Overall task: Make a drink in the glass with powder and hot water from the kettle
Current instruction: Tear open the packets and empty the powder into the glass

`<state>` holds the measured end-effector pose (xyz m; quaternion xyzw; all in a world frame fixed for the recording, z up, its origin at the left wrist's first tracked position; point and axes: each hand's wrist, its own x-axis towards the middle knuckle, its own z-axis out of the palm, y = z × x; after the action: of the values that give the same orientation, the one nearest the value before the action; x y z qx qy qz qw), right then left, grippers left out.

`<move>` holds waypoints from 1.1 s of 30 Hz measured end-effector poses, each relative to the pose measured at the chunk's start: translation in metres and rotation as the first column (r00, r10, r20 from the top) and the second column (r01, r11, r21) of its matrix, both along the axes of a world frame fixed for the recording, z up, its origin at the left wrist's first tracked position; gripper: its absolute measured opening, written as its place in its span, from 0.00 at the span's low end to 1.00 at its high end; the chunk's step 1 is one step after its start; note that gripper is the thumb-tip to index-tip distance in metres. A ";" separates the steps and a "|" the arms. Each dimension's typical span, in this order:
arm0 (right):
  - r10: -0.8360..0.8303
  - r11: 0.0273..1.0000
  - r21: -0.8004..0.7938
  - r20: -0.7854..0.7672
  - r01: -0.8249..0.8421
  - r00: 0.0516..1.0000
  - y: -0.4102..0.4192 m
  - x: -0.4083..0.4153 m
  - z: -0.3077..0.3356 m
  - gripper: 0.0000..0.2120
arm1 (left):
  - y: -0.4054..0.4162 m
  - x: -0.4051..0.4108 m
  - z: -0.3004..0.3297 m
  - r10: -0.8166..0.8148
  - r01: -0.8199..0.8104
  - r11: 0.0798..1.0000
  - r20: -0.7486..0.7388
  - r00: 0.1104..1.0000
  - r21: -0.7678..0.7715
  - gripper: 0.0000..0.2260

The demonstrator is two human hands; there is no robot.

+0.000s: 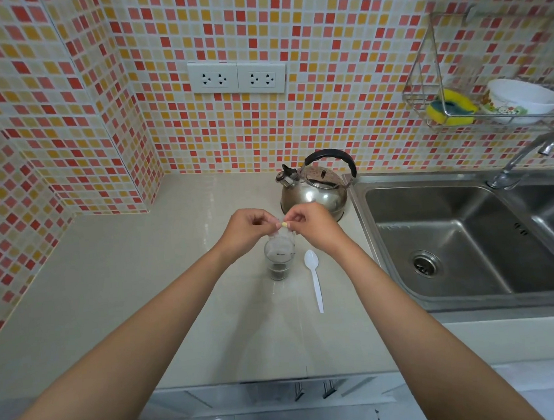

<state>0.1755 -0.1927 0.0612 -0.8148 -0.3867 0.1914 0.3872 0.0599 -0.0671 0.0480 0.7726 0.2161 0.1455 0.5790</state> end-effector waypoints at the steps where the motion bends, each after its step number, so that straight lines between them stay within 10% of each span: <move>1: 0.000 1.000 -0.001 0.014 0.000 1.000 0.001 0.000 0.001 0.03 | 0.001 0.001 0.002 0.003 -0.003 1.000 0.004 1.000 0.020 0.02; 33: 0.035 0.997 -0.069 0.183 -0.023 0.982 -0.005 0.001 0.013 0.06 | 0.002 0.009 0.021 0.022 -0.002 0.964 -0.074 0.997 0.266 0.03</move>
<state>0.1768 -0.1979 0.0742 -0.8357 -0.4261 0.1334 0.3197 0.0692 -0.0655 0.0688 0.8469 0.2213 0.1470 0.4606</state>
